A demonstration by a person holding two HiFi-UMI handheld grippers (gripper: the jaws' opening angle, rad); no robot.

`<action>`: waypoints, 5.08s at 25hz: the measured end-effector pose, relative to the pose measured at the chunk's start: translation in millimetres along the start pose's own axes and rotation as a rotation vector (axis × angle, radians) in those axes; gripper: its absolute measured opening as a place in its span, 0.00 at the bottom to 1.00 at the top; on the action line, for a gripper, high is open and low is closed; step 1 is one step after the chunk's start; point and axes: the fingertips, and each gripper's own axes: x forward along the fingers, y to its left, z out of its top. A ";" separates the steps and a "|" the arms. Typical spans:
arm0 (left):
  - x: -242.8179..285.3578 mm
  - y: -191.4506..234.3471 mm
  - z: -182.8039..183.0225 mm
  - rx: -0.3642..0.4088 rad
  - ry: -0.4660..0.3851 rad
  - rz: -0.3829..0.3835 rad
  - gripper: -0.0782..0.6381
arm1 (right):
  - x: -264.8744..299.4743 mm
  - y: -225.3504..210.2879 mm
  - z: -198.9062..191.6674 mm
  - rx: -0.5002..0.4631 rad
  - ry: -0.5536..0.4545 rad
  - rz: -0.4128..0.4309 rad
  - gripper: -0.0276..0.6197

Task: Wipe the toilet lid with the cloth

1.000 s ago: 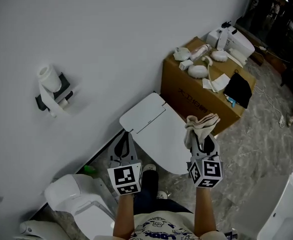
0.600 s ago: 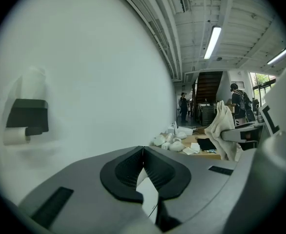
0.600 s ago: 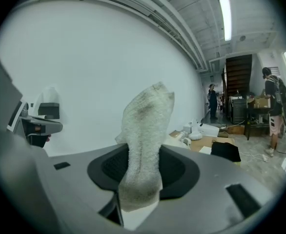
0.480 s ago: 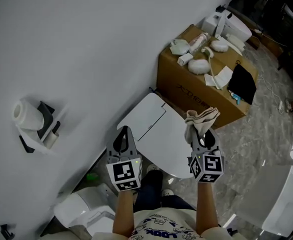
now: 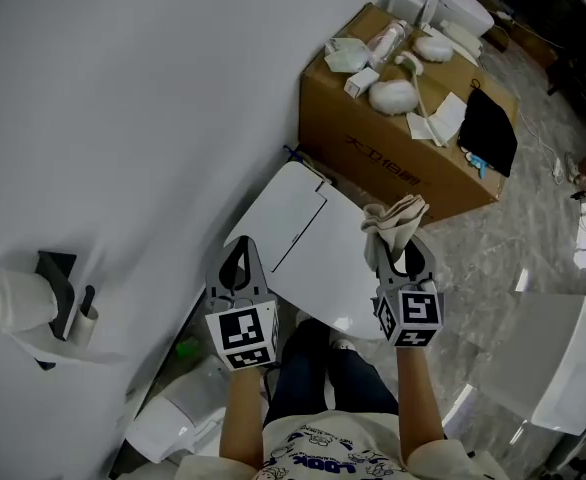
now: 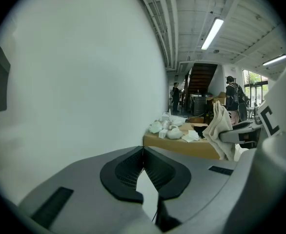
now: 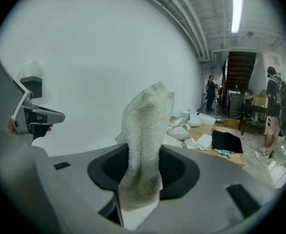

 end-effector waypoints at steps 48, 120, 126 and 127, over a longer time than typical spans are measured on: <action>131.7 -14.6 -205.7 -0.007 0.286 0.016 0.11 | 315.1 9.0 -337.8 -0.252 0.701 0.248 0.29; 57.2 -99.8 -228.7 0.024 0.313 -0.129 0.11 | -37.1 -140.2 -525.5 0.768 0.752 -0.648 0.29; 49.6 -76.2 -234.0 0.000 0.320 -0.090 0.11 | 5.0 -98.9 -503.0 0.779 0.726 -0.600 0.29; 48.7 -71.8 -235.2 -0.005 0.321 -0.080 0.11 | 13.0 -92.5 -498.8 0.776 0.727 -0.592 0.29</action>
